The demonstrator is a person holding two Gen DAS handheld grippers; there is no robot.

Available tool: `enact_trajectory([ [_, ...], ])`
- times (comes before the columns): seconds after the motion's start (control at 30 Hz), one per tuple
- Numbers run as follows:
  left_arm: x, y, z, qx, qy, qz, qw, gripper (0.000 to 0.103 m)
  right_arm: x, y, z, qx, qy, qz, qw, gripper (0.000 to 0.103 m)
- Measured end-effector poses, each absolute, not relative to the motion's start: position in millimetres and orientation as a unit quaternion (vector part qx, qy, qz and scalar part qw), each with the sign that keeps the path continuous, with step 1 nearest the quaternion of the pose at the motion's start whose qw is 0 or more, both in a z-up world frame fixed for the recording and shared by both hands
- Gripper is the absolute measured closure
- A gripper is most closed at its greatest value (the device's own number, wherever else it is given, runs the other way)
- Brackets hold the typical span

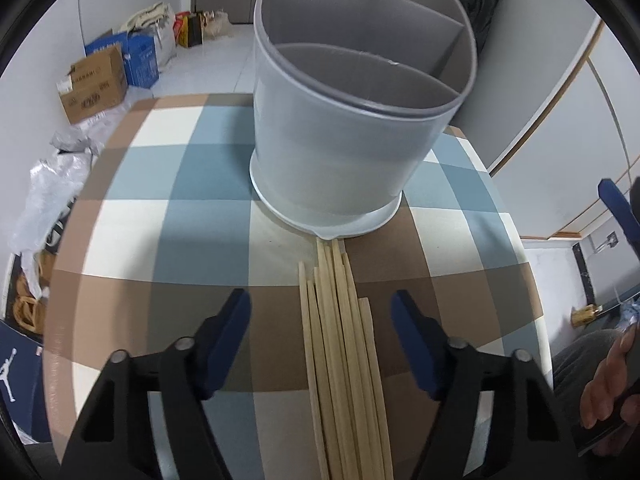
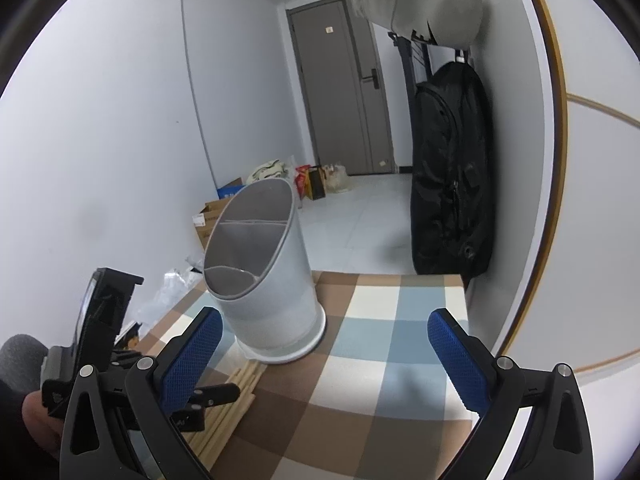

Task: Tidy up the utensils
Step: 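Lower the left tool onto the wooden sticks and grasp one stick, then lift the stick with the left tool while the right tool grasps another stick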

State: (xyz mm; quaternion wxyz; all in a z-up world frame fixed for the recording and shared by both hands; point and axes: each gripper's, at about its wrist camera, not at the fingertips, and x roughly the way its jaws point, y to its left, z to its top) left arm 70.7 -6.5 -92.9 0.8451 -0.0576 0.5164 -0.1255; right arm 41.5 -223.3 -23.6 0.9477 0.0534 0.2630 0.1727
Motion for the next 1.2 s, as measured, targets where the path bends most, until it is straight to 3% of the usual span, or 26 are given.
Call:
enact_trajectory([
  [0.2, 79, -2, -94, -0.104, 0.526, -0.137, 0.833, 0.067, 46, -229, -27, 0.075, 0.271, 0.176, 0.944, 0.000],
  [0.63, 78, -9, -93, -0.096, 0.536, -0.124, 0.829, 0.099, 51, -228, -30, 0.082, 0.278, 0.182, 0.940, 0.000],
  [1.2, 72, 17, -76, -0.167, 0.503, -0.148, 0.835, 0.102, 51, -216, -32, 0.064, 0.280, 0.184, 0.940, 0.000],
])
